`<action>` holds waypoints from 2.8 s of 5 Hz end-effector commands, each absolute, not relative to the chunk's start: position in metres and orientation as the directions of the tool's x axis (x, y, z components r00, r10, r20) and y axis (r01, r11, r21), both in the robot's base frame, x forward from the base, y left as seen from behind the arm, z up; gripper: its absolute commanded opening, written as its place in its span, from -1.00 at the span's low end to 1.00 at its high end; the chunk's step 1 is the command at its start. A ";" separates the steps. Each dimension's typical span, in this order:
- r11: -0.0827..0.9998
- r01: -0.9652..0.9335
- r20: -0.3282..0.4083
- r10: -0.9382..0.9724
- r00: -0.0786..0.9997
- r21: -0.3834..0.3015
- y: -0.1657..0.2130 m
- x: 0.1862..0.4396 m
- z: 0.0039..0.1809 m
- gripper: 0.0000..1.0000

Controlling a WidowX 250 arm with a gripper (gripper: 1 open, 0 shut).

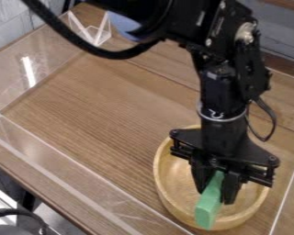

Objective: Put the green block in the brown bowl

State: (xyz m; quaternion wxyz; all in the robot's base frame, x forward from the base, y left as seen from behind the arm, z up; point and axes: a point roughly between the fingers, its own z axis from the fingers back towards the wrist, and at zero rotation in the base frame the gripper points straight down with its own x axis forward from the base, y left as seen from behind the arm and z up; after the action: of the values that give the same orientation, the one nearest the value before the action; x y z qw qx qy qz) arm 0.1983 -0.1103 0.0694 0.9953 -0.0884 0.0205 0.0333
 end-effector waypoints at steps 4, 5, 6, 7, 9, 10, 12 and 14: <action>0.978 -0.094 -0.039 0.088 0.995 -0.185 -0.114 0.206 0.077 -1.00; 0.978 -0.099 -0.043 0.092 0.995 -0.184 -0.114 0.207 0.077 -1.00; 0.978 -0.102 -0.048 0.094 0.994 -0.185 -0.115 0.207 0.076 -1.00; 0.977 -0.105 -0.052 0.097 0.994 -0.185 -0.115 0.207 0.076 -1.00; 0.977 -0.110 -0.059 0.101 0.993 -0.184 -0.116 0.207 0.079 -1.00; 0.977 -0.110 -0.060 0.101 0.993 -0.185 -0.114 0.208 0.083 1.00; 0.975 -0.115 -0.060 0.106 0.993 -0.187 -0.106 0.212 0.088 1.00; 0.975 -0.123 -0.053 0.115 0.992 -0.187 -0.093 0.219 0.091 1.00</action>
State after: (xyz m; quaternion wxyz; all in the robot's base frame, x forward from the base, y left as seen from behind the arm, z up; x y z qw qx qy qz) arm 0.2092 -0.0920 0.0775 0.9932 -0.0857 0.0503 0.0604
